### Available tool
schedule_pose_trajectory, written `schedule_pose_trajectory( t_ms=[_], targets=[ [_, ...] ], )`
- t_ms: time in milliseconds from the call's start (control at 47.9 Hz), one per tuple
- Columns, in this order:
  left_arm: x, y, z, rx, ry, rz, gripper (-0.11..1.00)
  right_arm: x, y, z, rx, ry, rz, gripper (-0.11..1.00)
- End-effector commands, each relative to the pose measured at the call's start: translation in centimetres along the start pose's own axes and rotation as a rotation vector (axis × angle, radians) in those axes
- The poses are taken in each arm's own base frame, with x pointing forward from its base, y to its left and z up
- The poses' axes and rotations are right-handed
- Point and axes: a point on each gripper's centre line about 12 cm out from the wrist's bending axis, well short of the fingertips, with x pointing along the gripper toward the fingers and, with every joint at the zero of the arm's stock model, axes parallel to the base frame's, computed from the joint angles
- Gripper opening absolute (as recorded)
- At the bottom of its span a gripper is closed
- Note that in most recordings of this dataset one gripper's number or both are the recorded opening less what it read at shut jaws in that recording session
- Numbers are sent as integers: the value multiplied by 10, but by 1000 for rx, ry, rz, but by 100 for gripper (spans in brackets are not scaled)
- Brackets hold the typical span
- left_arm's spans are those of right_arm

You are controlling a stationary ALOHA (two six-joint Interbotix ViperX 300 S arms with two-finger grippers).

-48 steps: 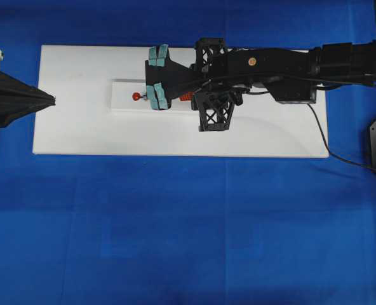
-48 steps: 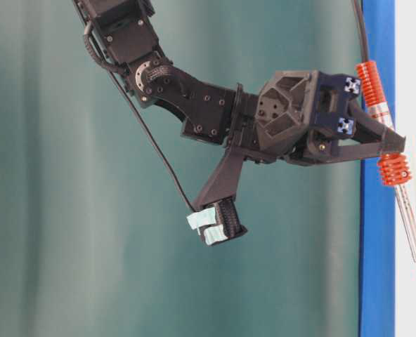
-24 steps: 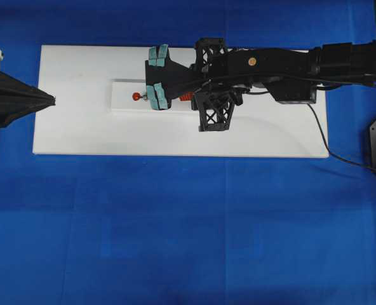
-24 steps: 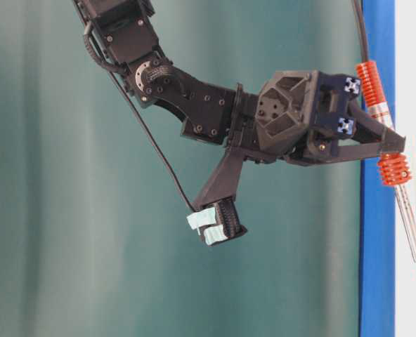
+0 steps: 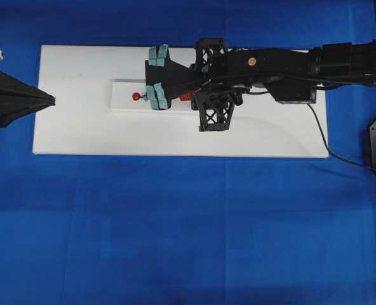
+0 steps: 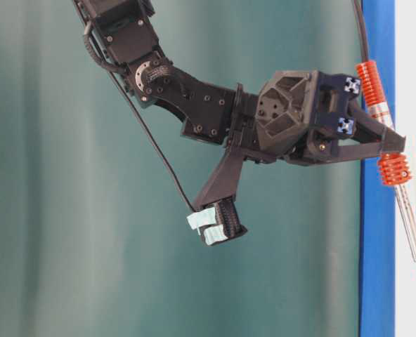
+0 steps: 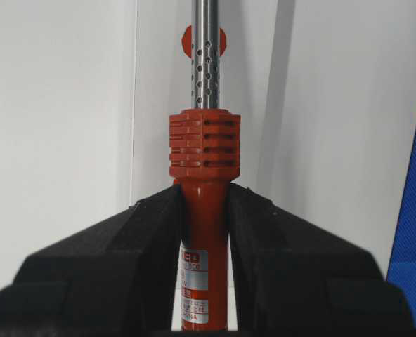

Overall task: Touch the tip of the soldering iron to the mark.
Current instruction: 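Raise the iron and shift it right toward the right red dot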

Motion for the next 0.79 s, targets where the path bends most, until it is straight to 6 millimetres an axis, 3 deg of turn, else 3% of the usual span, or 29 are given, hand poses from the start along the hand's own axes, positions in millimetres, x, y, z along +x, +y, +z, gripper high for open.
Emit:
schedule_pose_trajectory(
  t_ms=[0,397,773],
  targets=[
    [1,1,5,0,-15,3,0,-25,-4,14,11,-67,-5,6],
    [1,1,5,0,-14,3,0,-95,-16,29,26,-112,-29,6],
    [1,1,5,-1,-14,3,0,-96,-17,25,16,-102,-31,6]
  ],
)
